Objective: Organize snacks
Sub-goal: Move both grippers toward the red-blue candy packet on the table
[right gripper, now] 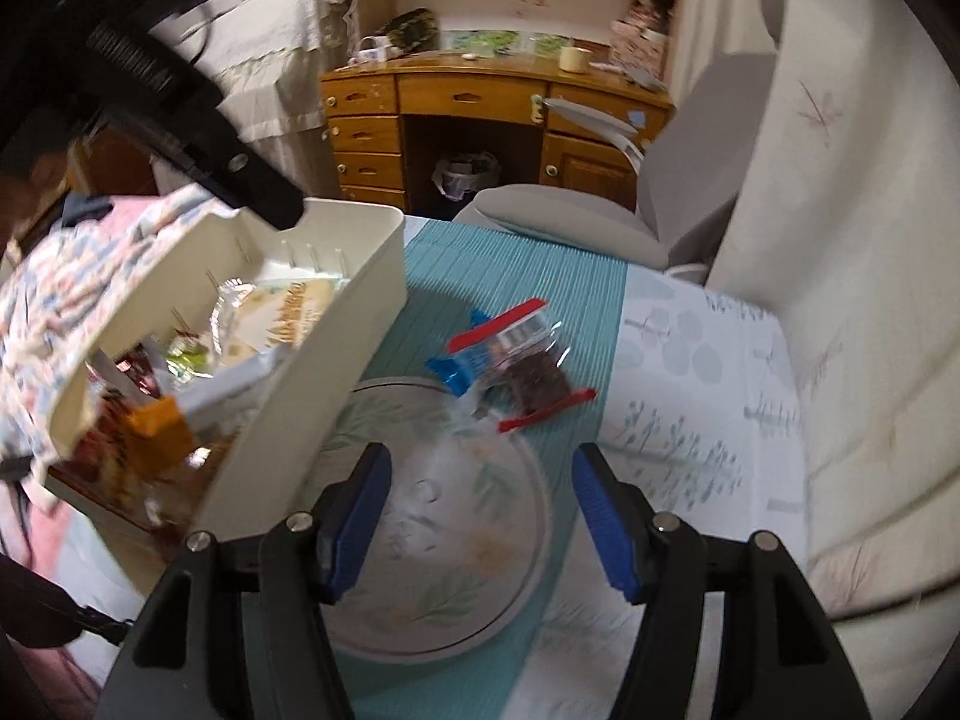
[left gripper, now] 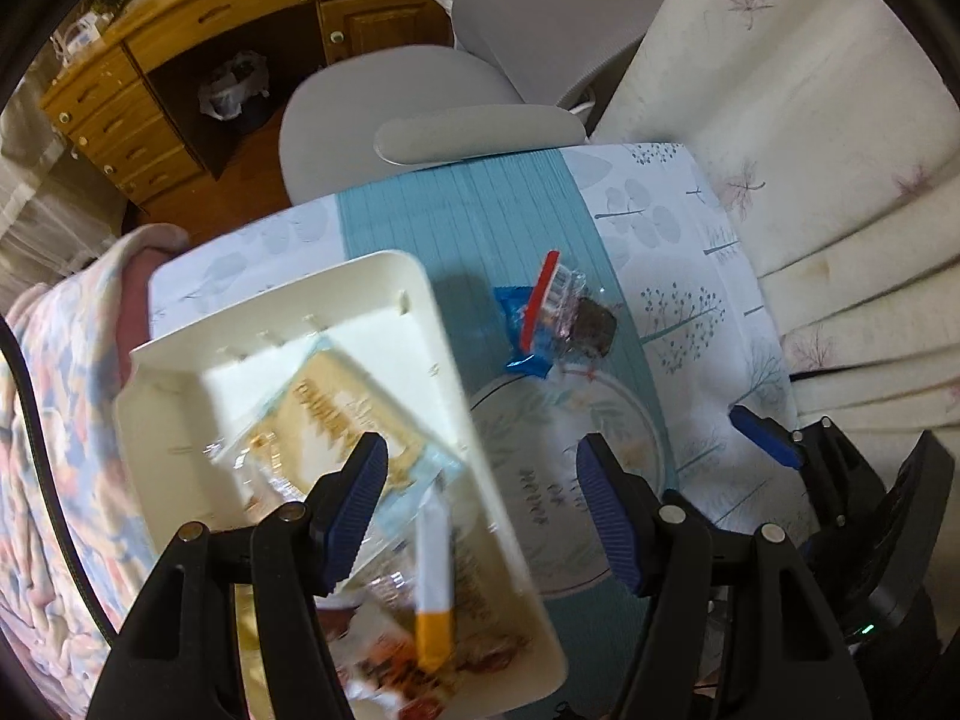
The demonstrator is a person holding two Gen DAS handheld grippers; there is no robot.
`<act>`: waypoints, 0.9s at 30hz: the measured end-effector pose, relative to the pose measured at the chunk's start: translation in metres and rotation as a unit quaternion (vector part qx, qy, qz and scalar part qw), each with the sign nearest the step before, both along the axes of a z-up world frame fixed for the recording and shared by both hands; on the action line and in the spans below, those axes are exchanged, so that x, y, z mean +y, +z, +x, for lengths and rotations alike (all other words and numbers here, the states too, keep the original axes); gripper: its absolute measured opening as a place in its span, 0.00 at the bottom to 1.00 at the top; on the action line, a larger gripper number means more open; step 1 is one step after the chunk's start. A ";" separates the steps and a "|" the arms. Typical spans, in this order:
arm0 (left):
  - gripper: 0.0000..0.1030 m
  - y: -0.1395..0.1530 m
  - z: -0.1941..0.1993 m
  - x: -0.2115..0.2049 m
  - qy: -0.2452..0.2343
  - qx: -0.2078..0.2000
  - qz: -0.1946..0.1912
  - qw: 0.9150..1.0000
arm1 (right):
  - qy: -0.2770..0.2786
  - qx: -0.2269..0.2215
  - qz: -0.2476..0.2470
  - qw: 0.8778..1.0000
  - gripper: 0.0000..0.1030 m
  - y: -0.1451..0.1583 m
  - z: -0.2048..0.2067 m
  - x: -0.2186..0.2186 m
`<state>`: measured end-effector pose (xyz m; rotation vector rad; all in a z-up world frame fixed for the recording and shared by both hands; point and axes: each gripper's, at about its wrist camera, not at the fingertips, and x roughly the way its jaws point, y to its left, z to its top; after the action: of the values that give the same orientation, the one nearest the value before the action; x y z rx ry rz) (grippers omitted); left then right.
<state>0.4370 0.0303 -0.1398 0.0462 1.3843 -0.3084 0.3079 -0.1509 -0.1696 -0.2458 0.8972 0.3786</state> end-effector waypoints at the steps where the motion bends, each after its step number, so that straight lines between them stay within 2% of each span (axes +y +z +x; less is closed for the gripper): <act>1: 0.62 -0.003 0.005 -0.004 0.003 0.006 0.000 1.000 | 0.006 -0.003 -0.005 1.000 0.61 -0.003 0.004 -0.002; 5: 0.62 -0.015 0.025 -0.020 0.020 0.014 0.002 1.000 | 0.030 -0.013 -0.010 0.999 0.61 -0.014 0.026 -0.009; 13: 0.62 -0.043 0.055 -0.047 0.037 0.033 0.032 0.998 | 0.059 -0.030 -0.010 0.998 0.61 -0.040 0.066 -0.015; 19: 0.62 -0.067 0.068 -0.056 0.042 0.060 0.074 0.995 | 0.076 -0.016 0.004 0.997 0.61 -0.066 0.085 -0.014; 21: 0.62 -0.071 0.072 -0.055 0.046 0.064 0.072 0.994 | 0.085 -0.012 0.004 0.996 0.61 -0.073 0.088 -0.013; 27: 0.63 -0.074 0.084 -0.059 0.047 0.062 0.080 0.994 | 0.111 -0.016 -0.034 0.993 0.56 -0.090 0.093 -0.002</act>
<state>0.5212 -0.0292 -0.2137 0.0944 1.5278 -0.1233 0.4009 -0.1532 -0.2593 -0.4144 0.8536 0.5486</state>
